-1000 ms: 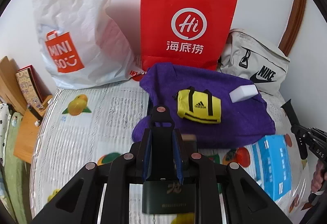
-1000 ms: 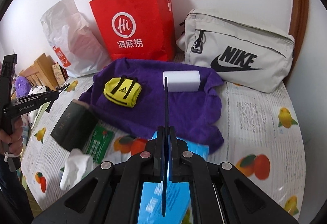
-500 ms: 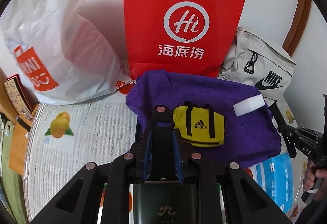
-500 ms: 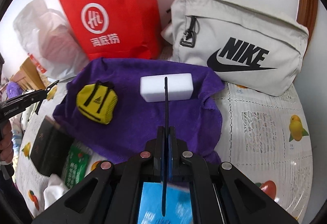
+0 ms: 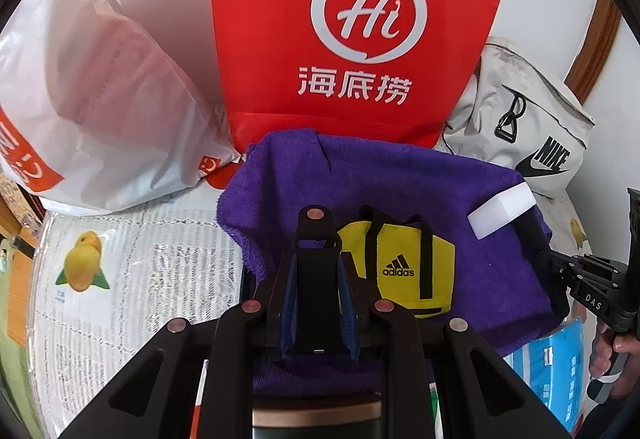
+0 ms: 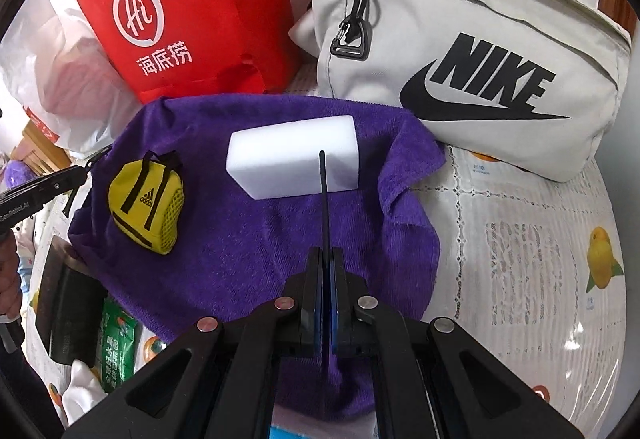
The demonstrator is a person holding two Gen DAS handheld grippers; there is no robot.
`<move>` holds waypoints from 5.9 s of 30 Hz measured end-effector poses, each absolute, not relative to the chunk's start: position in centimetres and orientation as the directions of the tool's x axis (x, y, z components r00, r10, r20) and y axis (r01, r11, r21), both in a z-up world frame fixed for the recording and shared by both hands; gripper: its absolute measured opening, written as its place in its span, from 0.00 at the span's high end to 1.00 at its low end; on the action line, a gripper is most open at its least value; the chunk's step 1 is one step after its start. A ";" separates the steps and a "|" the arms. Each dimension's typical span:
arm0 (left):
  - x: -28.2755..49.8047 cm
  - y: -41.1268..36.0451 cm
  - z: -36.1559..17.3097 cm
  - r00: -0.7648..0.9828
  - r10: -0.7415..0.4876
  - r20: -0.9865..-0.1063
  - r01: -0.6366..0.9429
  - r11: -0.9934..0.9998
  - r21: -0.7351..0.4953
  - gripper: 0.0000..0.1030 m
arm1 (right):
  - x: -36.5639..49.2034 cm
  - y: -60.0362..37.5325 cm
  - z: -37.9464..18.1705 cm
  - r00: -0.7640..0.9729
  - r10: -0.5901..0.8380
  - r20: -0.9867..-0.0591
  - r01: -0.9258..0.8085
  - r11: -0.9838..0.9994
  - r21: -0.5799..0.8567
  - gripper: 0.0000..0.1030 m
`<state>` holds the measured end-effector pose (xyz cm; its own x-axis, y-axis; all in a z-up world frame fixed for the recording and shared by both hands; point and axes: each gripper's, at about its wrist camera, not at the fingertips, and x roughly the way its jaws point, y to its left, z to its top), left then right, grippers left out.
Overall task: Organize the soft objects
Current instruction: 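Carry the tin box and black strap toward the purple towel with both tools, then open the right tool over the towel while the left tool releases the tin box, then grasp the white glove with teal cuff with the left tool, then grasp the white mesh bag with the right tool while the left tool holds the glove, then carry the glove and mesh bag toward the purple towel with both tools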
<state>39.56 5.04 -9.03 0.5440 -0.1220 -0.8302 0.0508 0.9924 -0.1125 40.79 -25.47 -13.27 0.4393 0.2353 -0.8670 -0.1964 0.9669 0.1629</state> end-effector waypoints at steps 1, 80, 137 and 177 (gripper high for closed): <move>39.8 5.1 -9.3 0.539 -0.120 -0.834 0.047 0.993 -0.112 0.81 | 40.9 -25.5 -13.3 0.437 0.235 -0.868 -0.197 0.967 0.162 0.97; 18.8 -2.3 -11.0 0.450 -0.207 -0.869 0.167 0.975 -0.146 0.80 | 16.2 -27.4 -6.8 0.552 0.312 -0.773 -0.219 0.949 0.227 0.49; 13.2 5.6 -14.6 0.536 -0.232 -0.812 0.112 0.972 -0.205 0.74 | 10.5 -16.4 -15.8 0.557 0.229 -0.798 -0.366 0.931 0.012 0.48; 12.3 7.1 -9.3 0.582 -0.126 -0.803 -0.006 0.987 -0.159 0.81 | 6.9 -25.5 -10.3 0.582 0.278 -0.764 -0.310 0.945 0.108 0.93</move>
<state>12.30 7.06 -9.34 0.5819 -0.1262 -0.8034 -0.0055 0.9873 -0.1591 6.92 -25.50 -10.26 0.5818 0.2783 -0.7643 -0.3103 0.9445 0.1077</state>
